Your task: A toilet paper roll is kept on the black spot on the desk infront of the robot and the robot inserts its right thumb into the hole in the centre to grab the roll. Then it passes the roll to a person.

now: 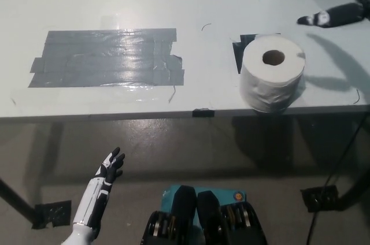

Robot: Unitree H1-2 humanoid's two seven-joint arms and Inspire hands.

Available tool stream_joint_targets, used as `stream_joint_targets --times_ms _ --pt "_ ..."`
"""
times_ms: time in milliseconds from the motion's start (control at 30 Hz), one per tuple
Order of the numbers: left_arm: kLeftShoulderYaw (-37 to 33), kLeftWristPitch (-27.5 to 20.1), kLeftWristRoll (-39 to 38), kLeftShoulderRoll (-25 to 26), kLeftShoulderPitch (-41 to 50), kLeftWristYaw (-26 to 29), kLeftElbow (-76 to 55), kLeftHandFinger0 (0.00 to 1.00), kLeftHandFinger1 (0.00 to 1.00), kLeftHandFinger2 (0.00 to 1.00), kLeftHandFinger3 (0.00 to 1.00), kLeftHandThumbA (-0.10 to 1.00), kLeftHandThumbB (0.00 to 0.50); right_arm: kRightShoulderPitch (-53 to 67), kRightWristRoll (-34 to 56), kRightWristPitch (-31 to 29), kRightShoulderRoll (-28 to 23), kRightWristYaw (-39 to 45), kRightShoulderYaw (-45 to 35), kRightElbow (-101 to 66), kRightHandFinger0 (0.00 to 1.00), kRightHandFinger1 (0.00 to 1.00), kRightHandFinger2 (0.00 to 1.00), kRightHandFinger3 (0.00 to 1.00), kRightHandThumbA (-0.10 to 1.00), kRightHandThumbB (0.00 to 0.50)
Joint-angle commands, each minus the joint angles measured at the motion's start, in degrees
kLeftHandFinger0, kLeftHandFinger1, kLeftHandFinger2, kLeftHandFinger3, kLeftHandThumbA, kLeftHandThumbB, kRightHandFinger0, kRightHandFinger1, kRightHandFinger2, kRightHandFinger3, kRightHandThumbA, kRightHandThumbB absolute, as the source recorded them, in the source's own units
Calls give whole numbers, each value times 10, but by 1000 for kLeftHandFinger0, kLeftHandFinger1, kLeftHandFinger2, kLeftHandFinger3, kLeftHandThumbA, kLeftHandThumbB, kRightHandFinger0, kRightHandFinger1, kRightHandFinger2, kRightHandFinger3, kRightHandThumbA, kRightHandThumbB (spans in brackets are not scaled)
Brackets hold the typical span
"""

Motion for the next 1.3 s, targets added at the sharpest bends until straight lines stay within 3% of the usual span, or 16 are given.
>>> stream_joint_targets --times_ms 0,33,100,267,300,433,567,767,1000,1133,1267 --pt "-4 -10 6 3 -23 -6 -25 1000 1000 1000 1000 1000 183 -231 -98 62 1 201 129 215 1000 1000 1000 1000 1000 348" --pt "-5 -11 7 3 -22 -5 -25 1000 1000 1000 1000 1000 183 -234 -94 57 5 203 133 220 1000 1000 1000 1000 994 318" --pt "-7 -11 8 0 -20 -4 -26 1000 1000 1000 1000 1000 181 -250 -106 43 18 218 160 256 1000 1000 1000 1000 1000 370" --pt "-10 -12 9 2 -10 -8 -34 1000 1000 1000 1000 1000 166 -252 -105 19 39 216 188 284 1000 1000 1000 1000 1000 412" --pt "-10 -11 10 2 -10 -7 -35 1000 1000 1000 1000 1000 167 -254 -101 19 45 212 187 294 1000 1000 1000 1000 1000 386" --pt "-11 -2 15 5 -12 -7 -40 1000 1000 1000 1000 1000 172 -265 -122 31 62 207 207 325 1000 1000 1000 1000 1000 402" --pt "-11 -2 17 6 -15 -7 -40 1000 1000 1000 1000 1000 172 -267 -135 9 77 198 209 354 1000 1000 1000 1000 1000 354" --pt "-10 0 16 10 -23 -10 -36 1000 1000 1000 1000 1000 172 -277 -148 -8 90 210 205 397 1000 1000 1000 1000 1000 395" --pt "-10 5 13 11 -24 -14 -38 1000 1000 1000 1000 1000 178 -271 -159 -51 94 220 196 401 1000 1000 1000 1000 1000 295" --pt "-10 9 15 11 -25 -13 -40 1000 1000 1000 1000 1000 184 -269 -160 -46 103 208 180 409 1000 1000 1000 1000 985 313" --pt "-10 13 15 11 -30 -14 -42 1000 1000 1000 1000 1000 185 -271 -164 -53 107 203 170 416 1000 1000 1000 1000 1000 289"
